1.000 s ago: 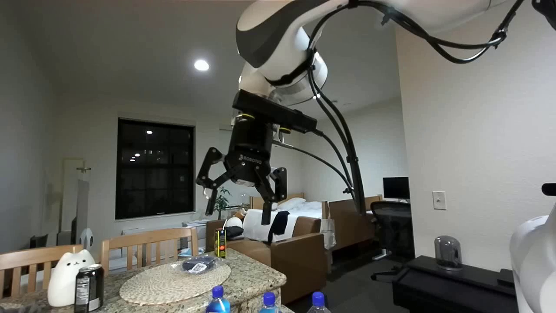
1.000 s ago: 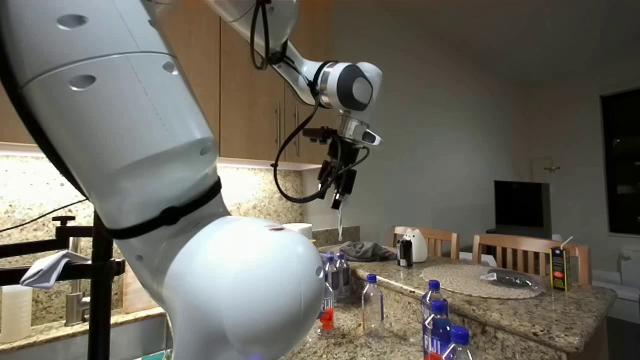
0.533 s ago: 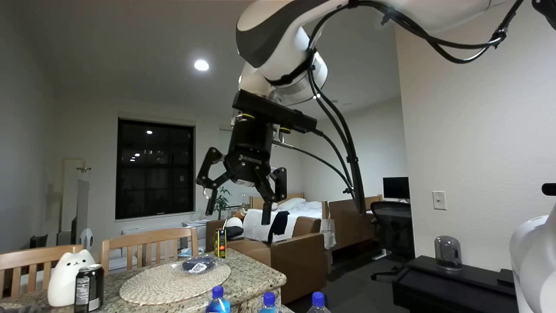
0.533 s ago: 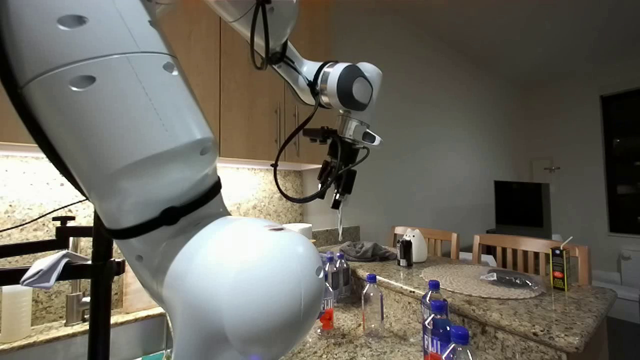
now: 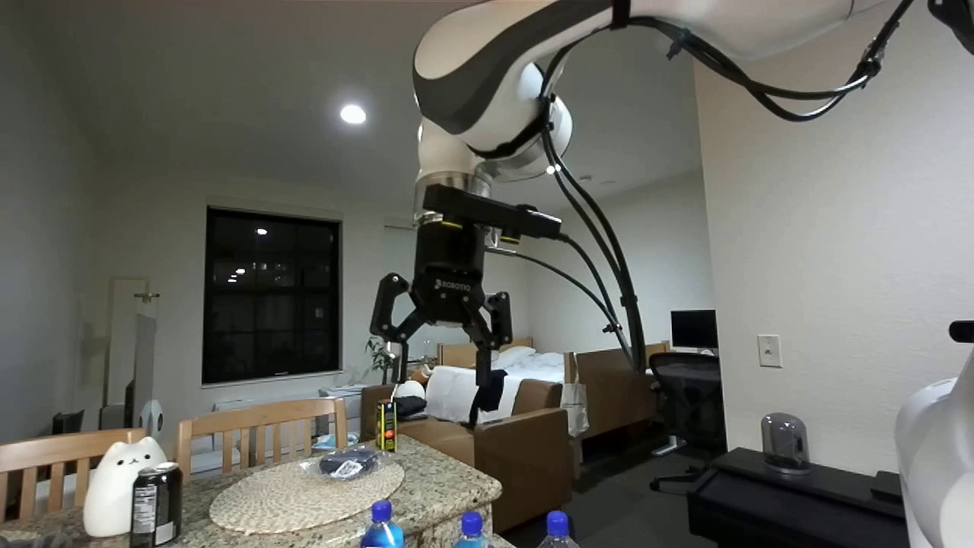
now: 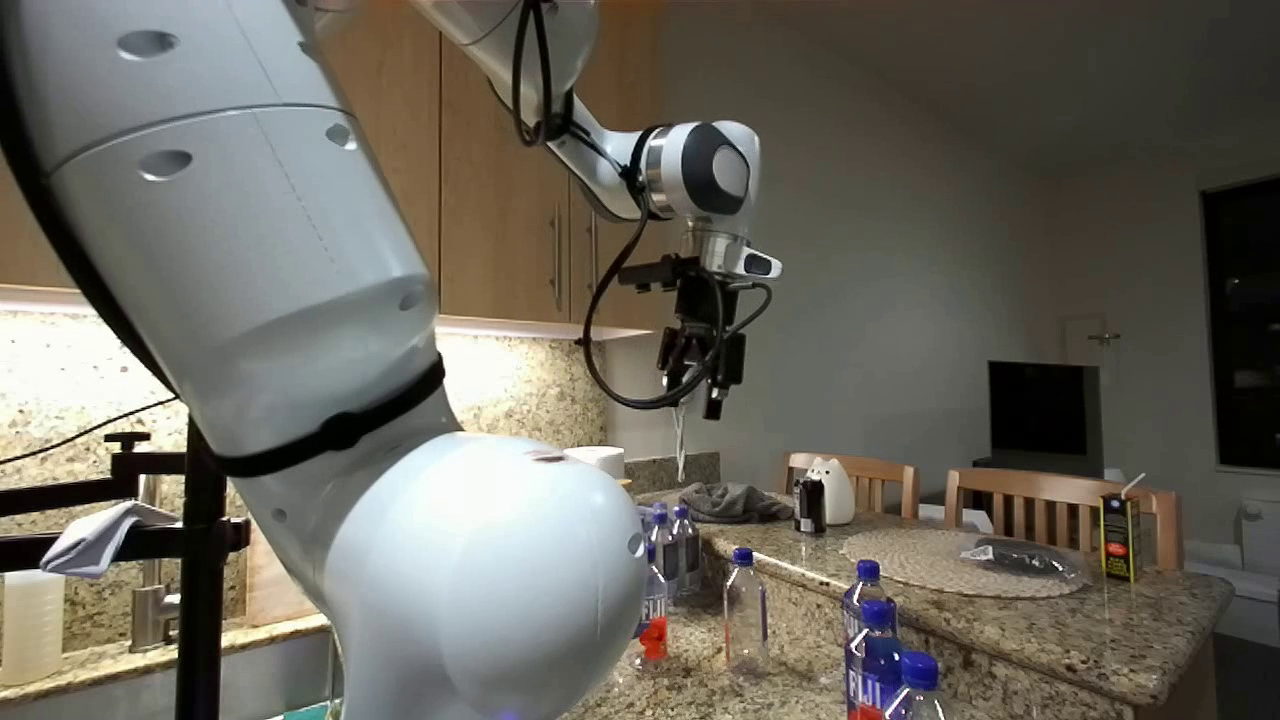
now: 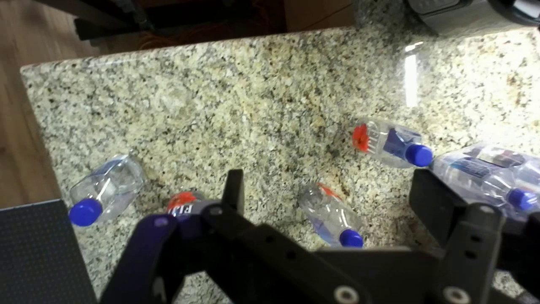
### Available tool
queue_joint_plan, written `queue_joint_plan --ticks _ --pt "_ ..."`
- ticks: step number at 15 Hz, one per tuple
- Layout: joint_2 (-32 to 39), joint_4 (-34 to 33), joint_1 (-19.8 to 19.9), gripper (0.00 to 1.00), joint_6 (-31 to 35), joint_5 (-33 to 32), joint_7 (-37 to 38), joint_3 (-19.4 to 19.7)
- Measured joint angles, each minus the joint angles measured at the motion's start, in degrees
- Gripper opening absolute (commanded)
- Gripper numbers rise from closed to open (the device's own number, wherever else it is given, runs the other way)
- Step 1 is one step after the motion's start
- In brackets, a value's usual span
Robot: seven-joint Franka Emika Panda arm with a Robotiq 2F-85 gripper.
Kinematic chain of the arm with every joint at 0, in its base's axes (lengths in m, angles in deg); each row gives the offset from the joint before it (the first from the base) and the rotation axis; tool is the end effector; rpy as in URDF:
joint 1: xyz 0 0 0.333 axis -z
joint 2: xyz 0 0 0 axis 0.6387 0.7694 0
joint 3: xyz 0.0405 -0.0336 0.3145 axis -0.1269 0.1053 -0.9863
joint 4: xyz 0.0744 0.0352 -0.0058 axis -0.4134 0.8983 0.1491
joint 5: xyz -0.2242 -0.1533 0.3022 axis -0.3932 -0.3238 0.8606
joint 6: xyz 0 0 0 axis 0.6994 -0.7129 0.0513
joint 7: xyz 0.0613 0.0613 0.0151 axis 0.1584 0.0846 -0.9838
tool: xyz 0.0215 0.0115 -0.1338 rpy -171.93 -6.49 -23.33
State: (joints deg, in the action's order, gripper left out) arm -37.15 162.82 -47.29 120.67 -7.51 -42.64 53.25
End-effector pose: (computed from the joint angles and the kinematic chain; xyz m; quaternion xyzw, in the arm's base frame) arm 0.3835 0.1736 0.5136 -0.9924 0.0885 0.0454 0.0732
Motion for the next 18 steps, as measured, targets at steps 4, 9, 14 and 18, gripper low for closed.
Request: queue_joint_plan --ticks 4,9,14,18 --pt "2.3 0.0 1.6 1.0 4.1 -6.8 -6.4 1.3" --pt "8.0 -0.1 5.1 1.0 9.5 -13.9 -9.0 4.0" --pt "7.5 -0.2 4.5 1.0 9.5 -13.9 -9.0 3.7" --pt "7.4 -0.2 4.5 1.0 9.5 -13.9 -9.0 3.7"
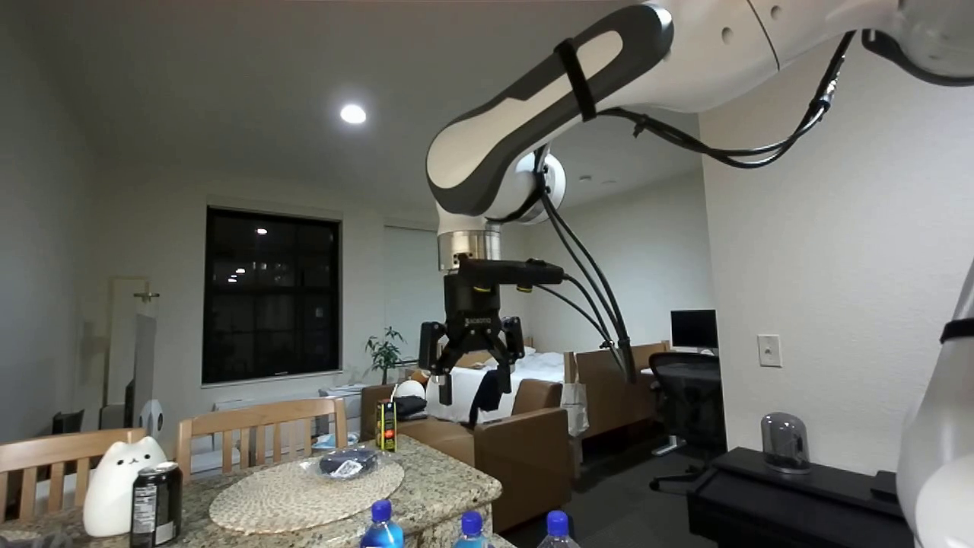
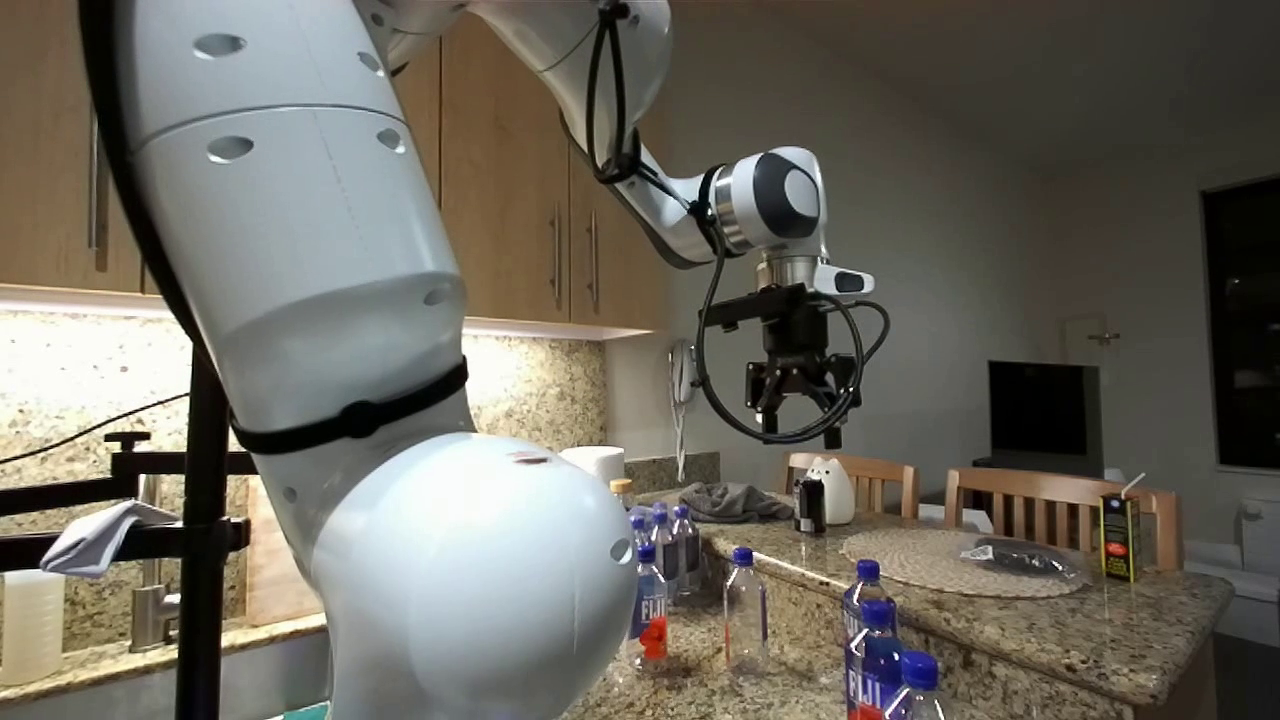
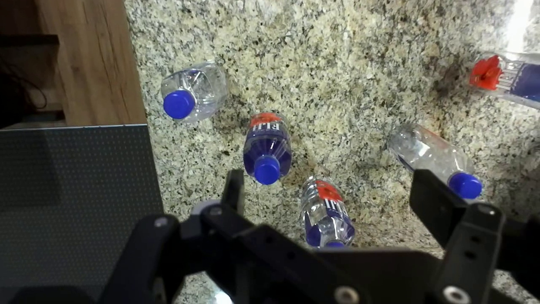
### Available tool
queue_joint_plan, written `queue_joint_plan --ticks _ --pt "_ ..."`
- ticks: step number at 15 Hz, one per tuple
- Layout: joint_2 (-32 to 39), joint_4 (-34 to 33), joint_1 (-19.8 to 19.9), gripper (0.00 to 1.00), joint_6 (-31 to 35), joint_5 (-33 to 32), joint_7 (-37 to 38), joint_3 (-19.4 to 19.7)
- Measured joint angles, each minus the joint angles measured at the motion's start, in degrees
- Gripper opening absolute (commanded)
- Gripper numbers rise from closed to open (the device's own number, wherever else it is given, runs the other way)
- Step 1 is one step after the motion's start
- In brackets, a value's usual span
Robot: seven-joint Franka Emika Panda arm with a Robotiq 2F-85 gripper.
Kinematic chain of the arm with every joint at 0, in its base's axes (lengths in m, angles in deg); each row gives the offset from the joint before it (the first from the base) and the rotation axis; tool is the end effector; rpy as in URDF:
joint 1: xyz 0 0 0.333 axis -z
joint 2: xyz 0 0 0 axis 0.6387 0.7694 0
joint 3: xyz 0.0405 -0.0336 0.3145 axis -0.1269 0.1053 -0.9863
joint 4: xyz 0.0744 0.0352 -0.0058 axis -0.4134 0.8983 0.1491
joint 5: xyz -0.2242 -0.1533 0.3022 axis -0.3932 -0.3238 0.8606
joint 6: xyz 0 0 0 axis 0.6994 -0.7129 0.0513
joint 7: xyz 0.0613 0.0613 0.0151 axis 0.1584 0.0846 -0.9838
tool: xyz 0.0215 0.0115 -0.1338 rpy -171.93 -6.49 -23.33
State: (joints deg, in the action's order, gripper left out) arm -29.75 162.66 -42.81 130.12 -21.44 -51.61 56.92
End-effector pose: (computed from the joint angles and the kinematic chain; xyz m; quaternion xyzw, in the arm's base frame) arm 0.4511 0.0923 0.4741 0.9986 -0.0521 0.0077 0.0108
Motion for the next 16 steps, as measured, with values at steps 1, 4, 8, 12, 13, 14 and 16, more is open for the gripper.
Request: queue_joint_plan --ticks 1,4,8,12,13,14,16 --pt "0.1 0.0 0.0 1.0 0.0 0.0 0.0 0.0" --pt "1.4 0.0 0.0 1.0 1.7 0.0 0.0 -0.2" --pt "6.3 0.0 0.0 1.0 8.6 -1.6 0.8 -0.4" --pt "11.9 0.0 0.0 1.0 16.1 -9.3 4.7 -0.8" --pt "13.2 0.0 0.0 1.0 17.6 -11.3 5.7 -0.8" --pt "14.6 0.0 0.0 1.0 19.0 -12.8 6.2 -0.7" --pt "17.4 -0.2 0.0 1.0 21.0 -14.3 6.3 -0.2"
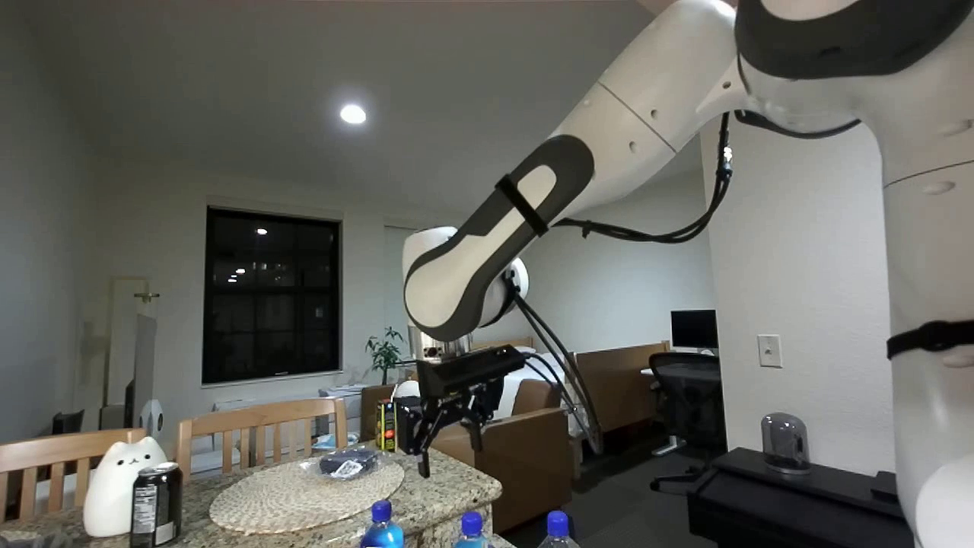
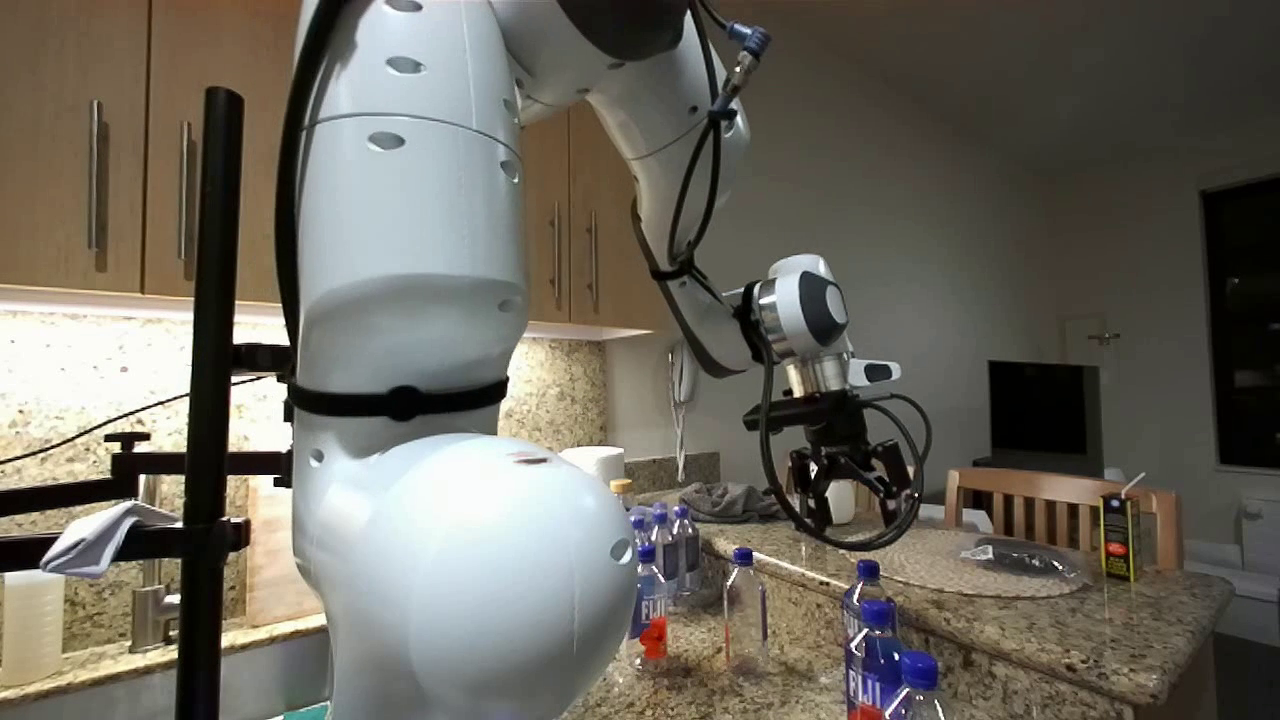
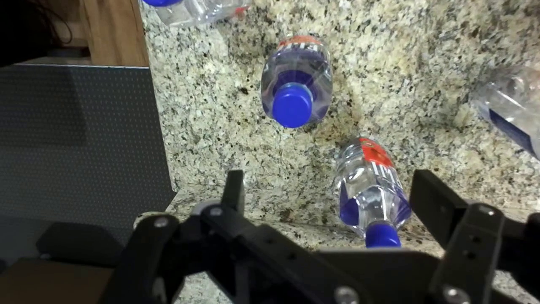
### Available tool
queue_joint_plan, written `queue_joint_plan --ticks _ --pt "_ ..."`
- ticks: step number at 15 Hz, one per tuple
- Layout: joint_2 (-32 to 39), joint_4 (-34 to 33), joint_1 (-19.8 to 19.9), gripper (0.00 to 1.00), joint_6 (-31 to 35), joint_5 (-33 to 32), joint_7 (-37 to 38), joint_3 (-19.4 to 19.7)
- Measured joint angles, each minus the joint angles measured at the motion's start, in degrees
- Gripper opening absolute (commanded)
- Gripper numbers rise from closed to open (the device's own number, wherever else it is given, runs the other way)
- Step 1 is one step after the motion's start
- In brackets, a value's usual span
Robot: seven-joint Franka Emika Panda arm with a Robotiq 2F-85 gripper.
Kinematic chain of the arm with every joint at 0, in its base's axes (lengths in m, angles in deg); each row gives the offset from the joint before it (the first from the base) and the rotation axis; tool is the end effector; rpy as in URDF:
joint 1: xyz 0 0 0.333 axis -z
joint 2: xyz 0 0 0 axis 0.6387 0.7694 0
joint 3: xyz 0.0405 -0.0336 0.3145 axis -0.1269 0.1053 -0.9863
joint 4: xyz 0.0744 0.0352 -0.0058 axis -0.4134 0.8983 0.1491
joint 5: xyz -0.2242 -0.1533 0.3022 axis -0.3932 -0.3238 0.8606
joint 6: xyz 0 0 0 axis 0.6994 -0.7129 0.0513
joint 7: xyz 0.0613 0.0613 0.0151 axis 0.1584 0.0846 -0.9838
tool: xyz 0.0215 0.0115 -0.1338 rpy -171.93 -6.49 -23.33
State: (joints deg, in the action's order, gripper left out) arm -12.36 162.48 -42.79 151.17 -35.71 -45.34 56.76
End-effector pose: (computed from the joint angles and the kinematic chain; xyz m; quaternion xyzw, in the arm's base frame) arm 0.5280 0.0928 0.3606 0.9946 -0.0274 0.0638 0.0766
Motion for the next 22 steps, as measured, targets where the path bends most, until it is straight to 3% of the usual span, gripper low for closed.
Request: queue_joint_plan --ticks 10,22 --pt "11.4 -3.8 0.2 1.0 6.4 3.9 -1.8 6.2" --pt "17.8 -6.4 0.2 1.0 6.0 12.8 -9.8 6.5"
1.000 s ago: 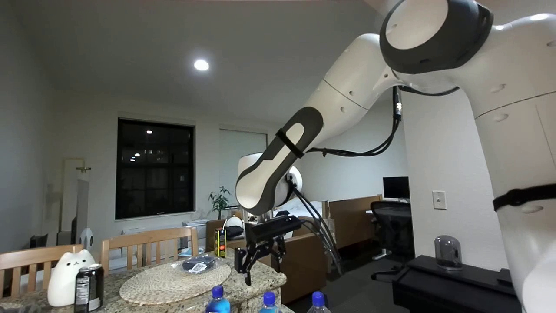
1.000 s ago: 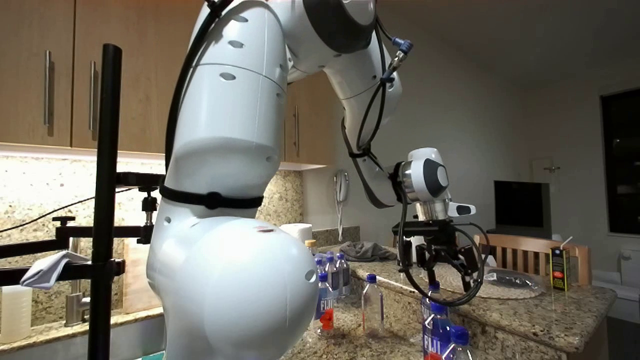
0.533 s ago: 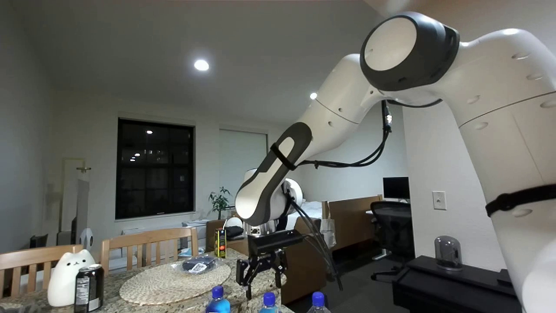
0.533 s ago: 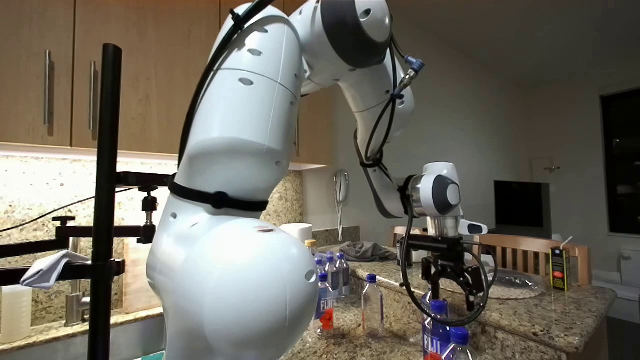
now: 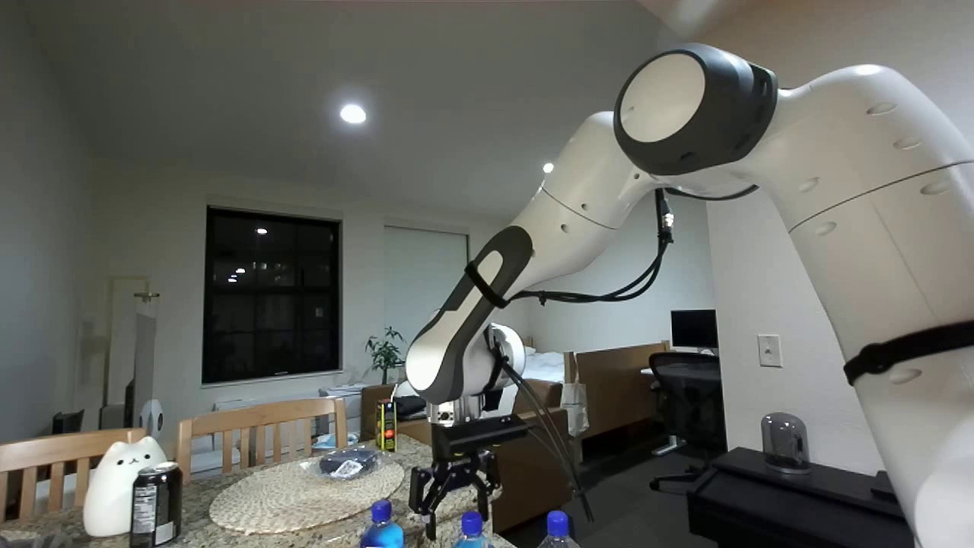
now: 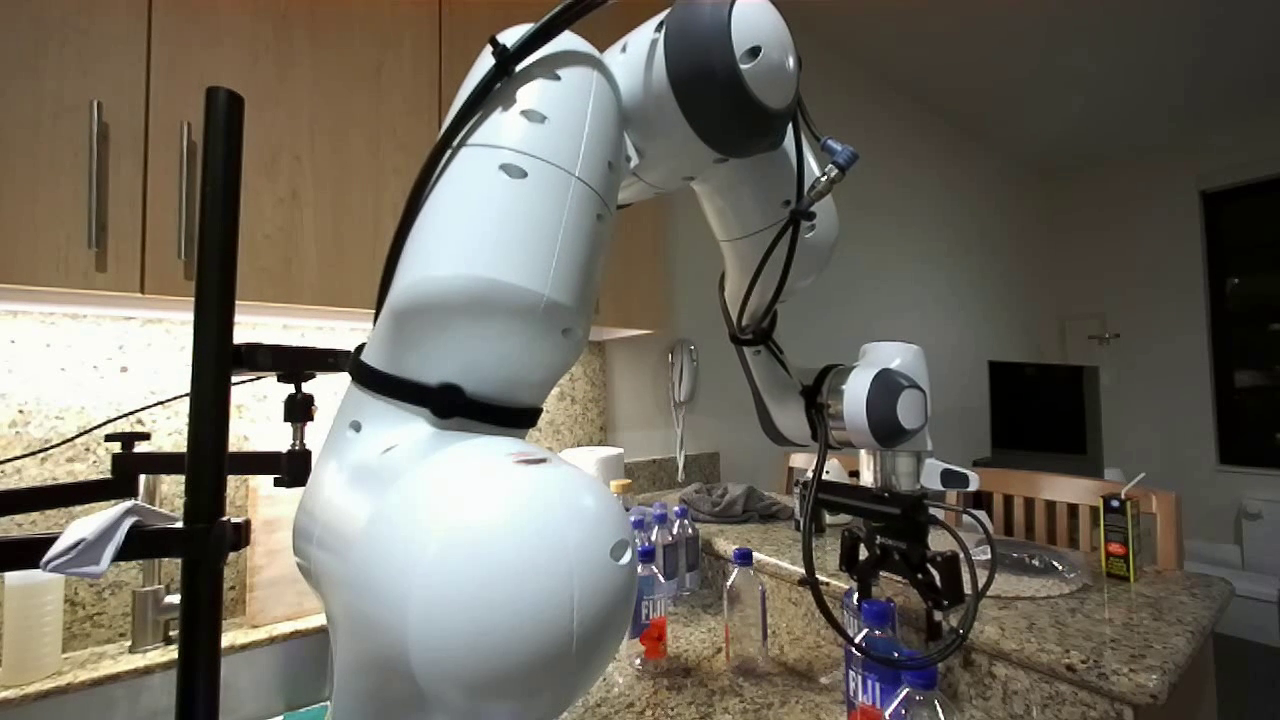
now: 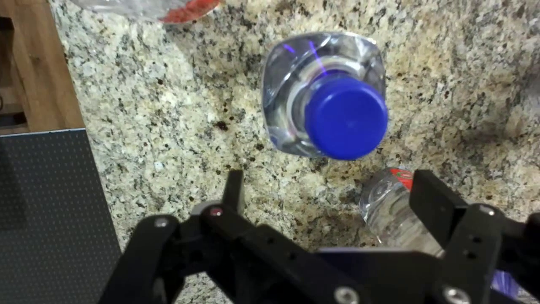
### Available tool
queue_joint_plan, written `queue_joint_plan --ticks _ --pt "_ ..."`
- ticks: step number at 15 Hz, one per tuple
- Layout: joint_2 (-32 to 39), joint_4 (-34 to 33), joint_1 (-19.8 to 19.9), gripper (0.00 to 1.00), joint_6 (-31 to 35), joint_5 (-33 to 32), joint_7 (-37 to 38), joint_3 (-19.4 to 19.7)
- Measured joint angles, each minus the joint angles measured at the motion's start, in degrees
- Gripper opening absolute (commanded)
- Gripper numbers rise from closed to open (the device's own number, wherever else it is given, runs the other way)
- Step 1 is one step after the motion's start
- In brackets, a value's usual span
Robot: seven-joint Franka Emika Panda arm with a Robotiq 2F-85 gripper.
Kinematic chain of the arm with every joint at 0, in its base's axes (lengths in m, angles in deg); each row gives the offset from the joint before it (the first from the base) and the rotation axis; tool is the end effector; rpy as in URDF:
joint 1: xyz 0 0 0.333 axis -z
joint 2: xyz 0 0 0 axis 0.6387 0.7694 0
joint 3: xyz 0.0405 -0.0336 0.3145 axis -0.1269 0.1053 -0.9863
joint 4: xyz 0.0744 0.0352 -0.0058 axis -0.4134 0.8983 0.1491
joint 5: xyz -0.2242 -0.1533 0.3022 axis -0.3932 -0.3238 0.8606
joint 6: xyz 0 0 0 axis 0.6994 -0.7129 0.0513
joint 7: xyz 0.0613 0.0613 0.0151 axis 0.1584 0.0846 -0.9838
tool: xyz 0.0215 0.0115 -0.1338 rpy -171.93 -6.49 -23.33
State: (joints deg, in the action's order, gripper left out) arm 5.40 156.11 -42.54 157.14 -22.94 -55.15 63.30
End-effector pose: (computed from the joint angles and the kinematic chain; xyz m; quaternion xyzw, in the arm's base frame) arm 0.5761 0.0430 0.2456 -0.9975 0.0708 0.0075 0.0013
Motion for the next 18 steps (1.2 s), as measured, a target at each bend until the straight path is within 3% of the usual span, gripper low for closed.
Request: queue_joint_plan --ticks 7,9,18 --pt "-0.4 -1.5 0.0 0.98 -6.0 1.4 -1.9 0.0" --pt "-0.5 -1.5 0.0 0.73 -7.1 1.4 -1.9 0.0" --pt "-0.8 -1.5 0.0 0.16 -9.2 1.8 -2.0 -0.2"
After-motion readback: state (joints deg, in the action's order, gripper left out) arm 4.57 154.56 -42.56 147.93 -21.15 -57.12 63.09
